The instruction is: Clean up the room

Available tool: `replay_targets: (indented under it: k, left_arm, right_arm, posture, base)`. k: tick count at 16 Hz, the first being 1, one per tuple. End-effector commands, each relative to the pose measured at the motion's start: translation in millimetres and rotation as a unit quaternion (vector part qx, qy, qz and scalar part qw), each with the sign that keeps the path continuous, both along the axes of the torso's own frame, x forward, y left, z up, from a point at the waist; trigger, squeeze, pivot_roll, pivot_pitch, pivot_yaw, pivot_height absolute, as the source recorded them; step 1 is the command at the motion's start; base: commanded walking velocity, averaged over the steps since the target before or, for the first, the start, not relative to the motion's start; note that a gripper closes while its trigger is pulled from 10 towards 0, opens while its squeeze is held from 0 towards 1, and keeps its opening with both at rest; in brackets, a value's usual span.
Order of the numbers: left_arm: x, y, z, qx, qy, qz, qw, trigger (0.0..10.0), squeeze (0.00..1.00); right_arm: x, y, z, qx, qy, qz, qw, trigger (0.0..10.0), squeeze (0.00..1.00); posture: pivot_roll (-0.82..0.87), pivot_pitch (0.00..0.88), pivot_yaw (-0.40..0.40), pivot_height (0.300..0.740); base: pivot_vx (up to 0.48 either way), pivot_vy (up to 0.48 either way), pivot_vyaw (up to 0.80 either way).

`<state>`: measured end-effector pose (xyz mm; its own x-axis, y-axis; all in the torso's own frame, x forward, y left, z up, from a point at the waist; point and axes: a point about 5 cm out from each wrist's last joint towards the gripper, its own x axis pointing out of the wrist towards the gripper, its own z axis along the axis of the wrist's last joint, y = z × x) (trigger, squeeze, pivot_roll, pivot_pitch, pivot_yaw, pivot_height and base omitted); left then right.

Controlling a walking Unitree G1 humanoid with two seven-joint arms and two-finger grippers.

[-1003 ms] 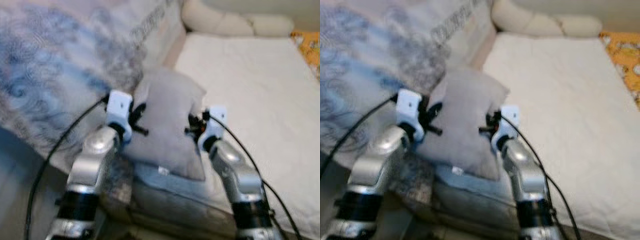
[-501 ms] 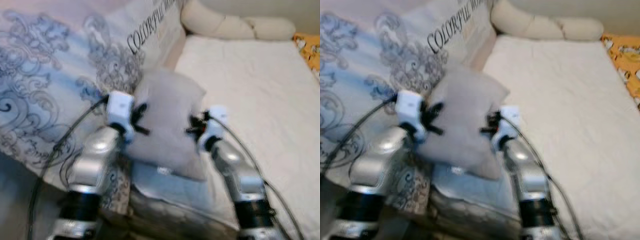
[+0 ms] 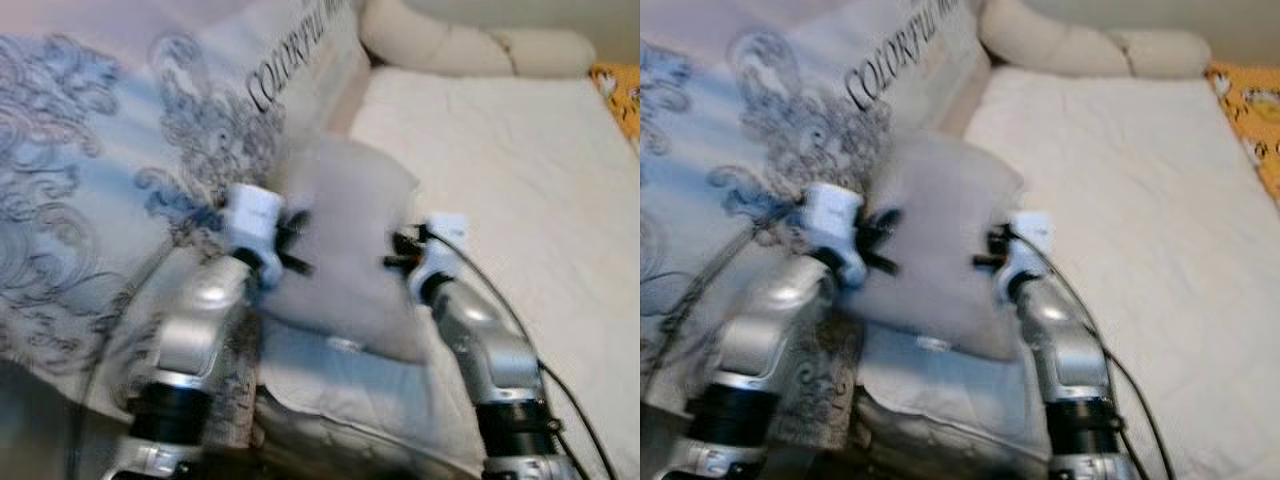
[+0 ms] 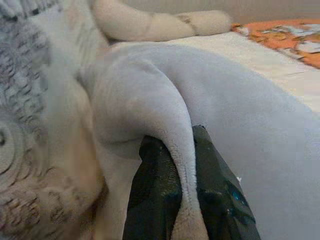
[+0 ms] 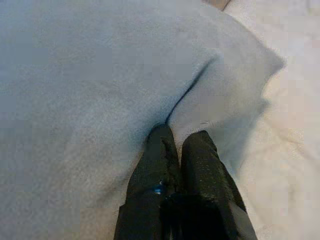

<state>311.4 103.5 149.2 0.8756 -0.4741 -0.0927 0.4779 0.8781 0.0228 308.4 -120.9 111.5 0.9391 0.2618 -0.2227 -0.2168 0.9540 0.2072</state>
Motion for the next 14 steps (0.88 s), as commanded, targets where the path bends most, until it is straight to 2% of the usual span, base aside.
replay_targets:
  k: [1,3,4,14]
  left_arm:
    - [2.3,6.3,10,0.001,-0.021,0.004,1.0,10.0,0.0]
    - [25.6,7.9,13,0.037,-0.037,0.006,0.999,10.0,0.0]
    - [27.1,7.6,13,0.039,-0.035,0.006,0.999,10.0,0.0]
    - [21.1,9.8,5,0.023,-0.024,0.019,0.999,10.0,0.0]
  right_arm:
    - [2.4,19.6,14,0.019,-0.024,0.035,0.999,10.0,0.0]
    - [23.8,14.7,5,-0.007,-0.024,-0.014,1.0,10.0,0.0]
    - [25.3,14.8,6,-0.008,-0.026,-0.014,1.0,10.0,0.0]
    - [23.7,16.7,4,-0.004,-0.032,-0.005,0.999,10.0,0.0]
  posture:
    - [0.0,0.0,0.017,0.74]
    - [-0.01,0.0,0.056,0.74]
    - [-0.01,0.0,0.057,0.74]
    - [-0.01,0.0,0.045,0.74]
  base:
    - [0.322,0.0,0.0]
    - [0.0,0.0,0.0]
    - [0.0,0.0,0.0]
    - [0.0,0.0,0.0]
